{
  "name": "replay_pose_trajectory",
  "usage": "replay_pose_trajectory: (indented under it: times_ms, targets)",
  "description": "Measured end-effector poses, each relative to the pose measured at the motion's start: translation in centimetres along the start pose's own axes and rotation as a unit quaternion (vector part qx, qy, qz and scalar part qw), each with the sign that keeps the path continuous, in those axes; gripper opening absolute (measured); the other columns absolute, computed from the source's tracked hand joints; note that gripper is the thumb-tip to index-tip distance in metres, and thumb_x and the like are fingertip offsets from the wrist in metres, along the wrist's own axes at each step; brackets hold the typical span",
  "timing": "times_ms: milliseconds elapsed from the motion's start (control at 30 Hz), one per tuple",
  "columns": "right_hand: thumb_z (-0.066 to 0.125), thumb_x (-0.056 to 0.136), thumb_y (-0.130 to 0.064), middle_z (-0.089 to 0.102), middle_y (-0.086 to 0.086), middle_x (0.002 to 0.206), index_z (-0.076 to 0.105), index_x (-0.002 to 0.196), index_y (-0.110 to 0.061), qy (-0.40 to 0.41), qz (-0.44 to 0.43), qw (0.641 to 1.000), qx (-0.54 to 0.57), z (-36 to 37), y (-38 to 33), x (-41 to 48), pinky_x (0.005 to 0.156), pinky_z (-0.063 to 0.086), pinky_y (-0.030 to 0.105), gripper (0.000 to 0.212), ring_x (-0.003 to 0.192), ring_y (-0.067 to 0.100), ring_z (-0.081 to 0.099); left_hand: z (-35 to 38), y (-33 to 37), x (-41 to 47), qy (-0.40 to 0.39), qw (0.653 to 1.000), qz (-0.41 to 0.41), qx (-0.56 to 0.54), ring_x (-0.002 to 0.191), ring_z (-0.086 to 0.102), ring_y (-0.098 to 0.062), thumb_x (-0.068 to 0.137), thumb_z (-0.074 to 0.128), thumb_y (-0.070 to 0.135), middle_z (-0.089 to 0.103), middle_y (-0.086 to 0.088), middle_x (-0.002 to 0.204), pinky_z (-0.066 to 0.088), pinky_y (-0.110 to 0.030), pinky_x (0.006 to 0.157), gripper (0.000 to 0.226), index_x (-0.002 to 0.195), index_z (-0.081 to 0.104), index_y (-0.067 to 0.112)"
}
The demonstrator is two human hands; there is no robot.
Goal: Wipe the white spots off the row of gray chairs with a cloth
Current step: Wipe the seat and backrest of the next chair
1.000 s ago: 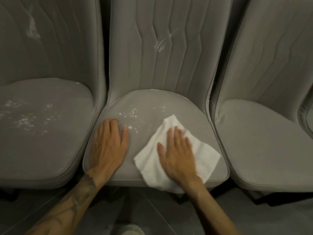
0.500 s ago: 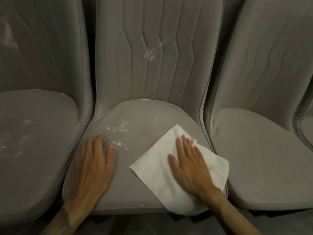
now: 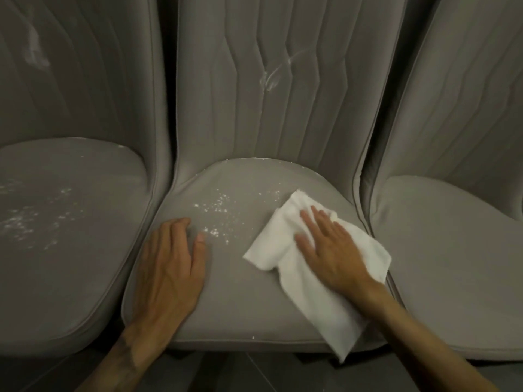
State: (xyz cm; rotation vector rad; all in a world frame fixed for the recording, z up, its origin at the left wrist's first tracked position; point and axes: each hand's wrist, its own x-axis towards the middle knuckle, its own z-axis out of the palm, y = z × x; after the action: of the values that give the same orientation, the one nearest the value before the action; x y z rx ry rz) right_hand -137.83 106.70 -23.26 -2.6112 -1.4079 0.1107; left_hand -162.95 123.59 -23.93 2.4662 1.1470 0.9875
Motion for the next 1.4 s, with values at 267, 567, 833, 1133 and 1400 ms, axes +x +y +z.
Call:
replay_pose_trajectory:
  times_ms: [267,567,833,1133,1400]
  targets:
    - [0.025,0.111,-0.039,0.017,0.010,0.173,0.020,0.165,-0.019,0.030,0.049,0.998,0.039,-0.2,-5.0,1.9,0.129,0.015,0.047,0.059,0.161,0.029,0.015,-0.1,0.0,0.0,-0.003,1.000,-0.010,0.000,0.099,0.054,-0.024,0.107,0.036,0.039,0.060,-0.008,0.111,0.040,-0.036,0.090,0.039,0.125,0.056,0.011]
    - [0.023,0.108,-0.055,0.012,0.009,0.174,0.018,0.165,-0.031,0.004,0.175,0.985,0.007,-1.4,-2.6,7.6,0.128,0.011,0.055,0.062,0.161,0.032,0.010,-0.2,0.0,0.0,0.004,1.000,-0.002,0.000,0.098,0.052,-0.020,0.108,0.035,0.039,0.060,-0.005,0.110,0.036,-0.030,0.089,0.038,0.125,0.056,0.012]
    - [0.017,0.112,-0.045,0.012,-0.001,0.175,0.016,0.166,-0.027,-0.013,-0.052,0.999,-0.012,0.6,-5.4,6.2,0.131,0.011,0.042,0.058,0.162,0.019,0.009,-0.1,-0.1,0.0,-0.003,1.000,-0.017,0.000,0.100,0.056,-0.026,0.106,0.037,0.039,0.061,-0.005,0.113,0.041,-0.037,0.090,0.039,0.125,0.057,0.012]
    - [0.020,0.112,-0.038,0.010,0.005,0.175,0.011,0.167,-0.020,-0.014,-0.056,0.998,0.019,1.7,-12.9,8.7,0.129,0.011,0.046,0.058,0.162,0.024,0.009,-0.7,0.3,0.1,-0.008,0.999,-0.030,-0.010,0.095,0.054,-0.022,0.106,0.039,0.036,0.058,-0.004,0.105,0.045,-0.036,0.086,0.032,0.118,0.058,0.013]
    - [0.018,0.113,-0.041,0.008,0.003,0.175,0.014,0.167,-0.024,-0.039,0.044,0.998,0.013,-0.8,-6.5,11.0,0.131,0.007,0.044,0.057,0.162,0.024,0.006,-2.1,-1.4,-0.5,-0.033,0.999,0.008,0.035,0.089,0.052,-0.016,0.106,0.038,0.038,0.057,-0.002,0.103,0.047,-0.032,0.080,0.031,0.117,0.058,0.015]
